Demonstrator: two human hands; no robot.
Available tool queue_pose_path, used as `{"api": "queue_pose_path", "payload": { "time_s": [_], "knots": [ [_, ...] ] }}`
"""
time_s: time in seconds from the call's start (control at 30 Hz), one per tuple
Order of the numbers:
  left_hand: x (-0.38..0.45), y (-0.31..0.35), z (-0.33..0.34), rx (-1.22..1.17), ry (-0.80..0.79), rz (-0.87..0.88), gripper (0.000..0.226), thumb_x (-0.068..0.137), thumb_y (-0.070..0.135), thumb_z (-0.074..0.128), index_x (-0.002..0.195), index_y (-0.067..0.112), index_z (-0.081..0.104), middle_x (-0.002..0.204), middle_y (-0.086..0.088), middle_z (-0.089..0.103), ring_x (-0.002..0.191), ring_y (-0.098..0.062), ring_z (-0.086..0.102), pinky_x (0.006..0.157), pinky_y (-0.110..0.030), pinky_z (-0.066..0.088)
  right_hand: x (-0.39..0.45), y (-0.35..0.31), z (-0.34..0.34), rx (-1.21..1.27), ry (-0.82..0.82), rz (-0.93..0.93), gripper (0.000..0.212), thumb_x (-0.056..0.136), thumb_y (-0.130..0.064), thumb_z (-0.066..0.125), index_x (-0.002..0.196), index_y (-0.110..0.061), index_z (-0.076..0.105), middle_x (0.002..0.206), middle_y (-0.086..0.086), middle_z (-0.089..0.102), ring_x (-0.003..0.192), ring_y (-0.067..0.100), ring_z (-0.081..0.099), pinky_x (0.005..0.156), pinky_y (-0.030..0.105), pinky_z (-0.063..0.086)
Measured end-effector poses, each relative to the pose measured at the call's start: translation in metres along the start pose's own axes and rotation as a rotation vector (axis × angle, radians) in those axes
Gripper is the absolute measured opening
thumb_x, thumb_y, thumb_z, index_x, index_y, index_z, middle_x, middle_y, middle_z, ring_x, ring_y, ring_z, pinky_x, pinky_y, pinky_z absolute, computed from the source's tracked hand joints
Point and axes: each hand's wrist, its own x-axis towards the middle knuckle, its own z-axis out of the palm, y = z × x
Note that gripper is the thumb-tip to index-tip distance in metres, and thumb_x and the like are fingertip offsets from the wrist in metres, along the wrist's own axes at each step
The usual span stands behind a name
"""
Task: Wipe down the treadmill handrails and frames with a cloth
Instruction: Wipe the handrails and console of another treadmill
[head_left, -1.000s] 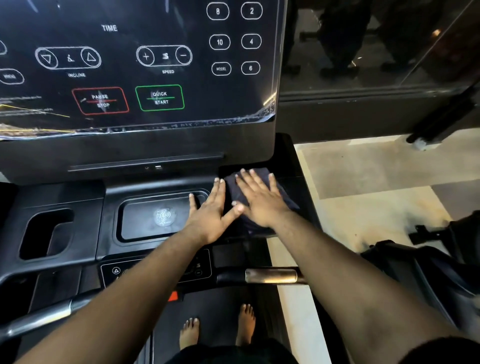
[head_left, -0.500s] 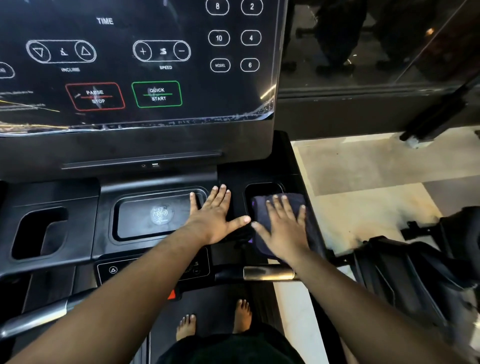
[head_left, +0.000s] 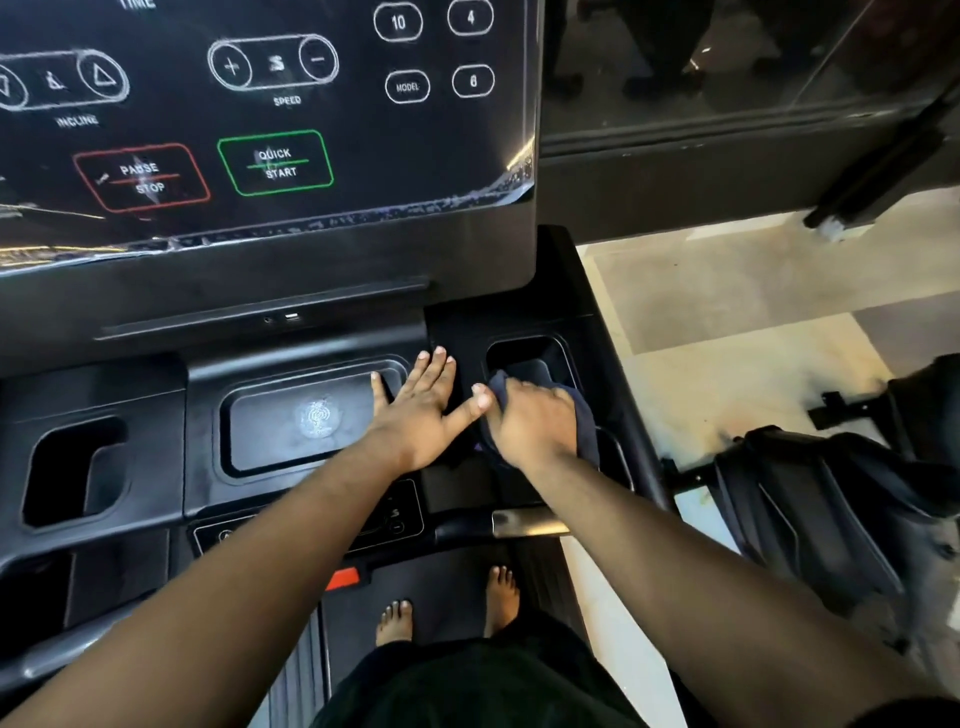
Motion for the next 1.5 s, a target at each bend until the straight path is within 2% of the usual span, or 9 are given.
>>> {"api": "queue_pose_path", "payload": {
  "time_s": [0.1, 0.23, 0.6, 0.73, 0.83, 0.97, 1.23, 1.4, 1.5],
  "knots": [
    [-0.001, 0.001, -0.001, 0.007, 0.011, 0.001, 0.118, 0.069, 0.095, 0.000, 0.165, 0.026, 0.003, 0.171, 0.012, -0.014, 0.155, -0.005, -0.020, 0.120, -0.061, -0.020, -0.004, 0.044, -0.001, -0.052, 0.038, -0.324, 0.059, 0.097, -0.067, 0.033, 0.093, -0.017, 0.064, 0.085, 0.004, 0.071, 0.080, 0.031, 0.068, 0.077, 0.042, 0.047],
    [-0.003, 0.002, -0.002, 0.044, 0.001, 0.000, 0.118, 0.069, 0.094, 0.000, 0.165, 0.026, 0.001, 0.171, 0.011, -0.014, 0.155, -0.006, -0.020, 0.120, -0.061, -0.020, 0.017, 0.097, -0.012, -0.212, -0.134, -0.650, 0.070, 0.096, -0.073, 0.031, 0.114, -0.016, 0.065, 0.099, 0.001, 0.071, 0.096, 0.027, 0.065, 0.099, 0.045, 0.042],
    [0.002, 0.001, 0.000, 0.021, -0.032, -0.009, 0.114, 0.071, 0.094, 0.001, 0.164, 0.028, -0.007, 0.167, 0.015, -0.024, 0.151, -0.004, -0.029, 0.120, -0.061, -0.022, -0.029, 0.021, 0.003, 0.114, -0.006, -0.187, 0.074, 0.101, -0.060, 0.025, 0.149, -0.008, 0.047, 0.152, 0.008, 0.054, 0.142, 0.020, 0.047, 0.124, 0.046, 0.022],
    [0.001, 0.002, 0.001, 0.024, -0.028, -0.005, 0.115, 0.071, 0.095, 0.004, 0.165, 0.028, -0.004, 0.168, 0.015, -0.022, 0.151, -0.003, -0.028, 0.119, -0.061, -0.022, 0.013, 0.026, -0.020, 0.074, -0.244, -0.120, 0.083, 0.094, -0.075, 0.022, 0.137, -0.010, 0.049, 0.122, 0.016, 0.070, 0.113, 0.036, 0.066, 0.092, 0.045, 0.051],
    [0.000, 0.001, 0.000, 0.002, -0.007, 0.004, 0.117, 0.071, 0.097, 0.004, 0.165, 0.027, 0.000, 0.169, 0.014, -0.018, 0.152, -0.003, -0.025, 0.119, -0.061, -0.022, 0.021, 0.009, -0.018, 0.166, -0.267, -0.020, 0.073, 0.100, -0.069, 0.031, 0.136, -0.007, 0.048, 0.127, 0.018, 0.066, 0.116, 0.037, 0.065, 0.084, 0.042, 0.048],
    [0.001, 0.000, -0.001, -0.099, 0.015, 0.010, 0.119, 0.068, 0.094, -0.002, 0.166, 0.026, 0.004, 0.171, 0.014, -0.012, 0.153, -0.002, -0.021, 0.119, -0.057, -0.025, -0.045, 0.002, 0.001, 0.206, -0.109, -0.278, 0.078, 0.096, -0.060, 0.026, 0.163, -0.020, 0.020, 0.172, 0.004, 0.012, 0.158, 0.022, 0.013, 0.122, 0.046, 0.023],
    [0.000, -0.008, 0.002, -0.330, 0.144, 0.039, 0.111, 0.075, 0.091, 0.011, 0.164, 0.027, -0.005, 0.173, 0.009, 0.003, 0.158, -0.007, 0.000, 0.121, -0.055, -0.022, 0.020, -0.018, -0.011, 0.236, -0.264, -0.184, 0.078, 0.101, -0.058, 0.033, 0.164, -0.026, -0.001, 0.171, -0.009, -0.017, 0.158, 0.020, -0.016, 0.124, 0.061, 0.014],
    [0.000, -0.006, 0.001, -0.226, 0.112, 0.050, 0.107, 0.073, 0.094, 0.010, 0.164, 0.036, 0.007, 0.172, 0.012, -0.006, 0.158, -0.007, -0.006, 0.121, -0.057, -0.021, -0.027, 0.016, -0.005, 0.075, -0.122, -0.353, 0.088, 0.092, -0.074, 0.031, 0.162, -0.022, 0.023, 0.171, 0.003, 0.017, 0.154, 0.027, 0.027, 0.111, 0.047, 0.038],
    [0.000, -0.005, 0.001, -0.159, 0.084, 0.052, 0.100, 0.082, 0.093, 0.018, 0.164, 0.035, 0.016, 0.173, 0.010, -0.005, 0.157, -0.006, -0.012, 0.121, -0.057, -0.021, -0.005, 0.047, -0.015, -0.044, -0.173, -0.322, 0.084, 0.089, -0.084, 0.031, 0.130, -0.015, 0.055, 0.123, 0.009, 0.067, 0.112, 0.031, 0.064, 0.090, 0.045, 0.049]
  ]
}}
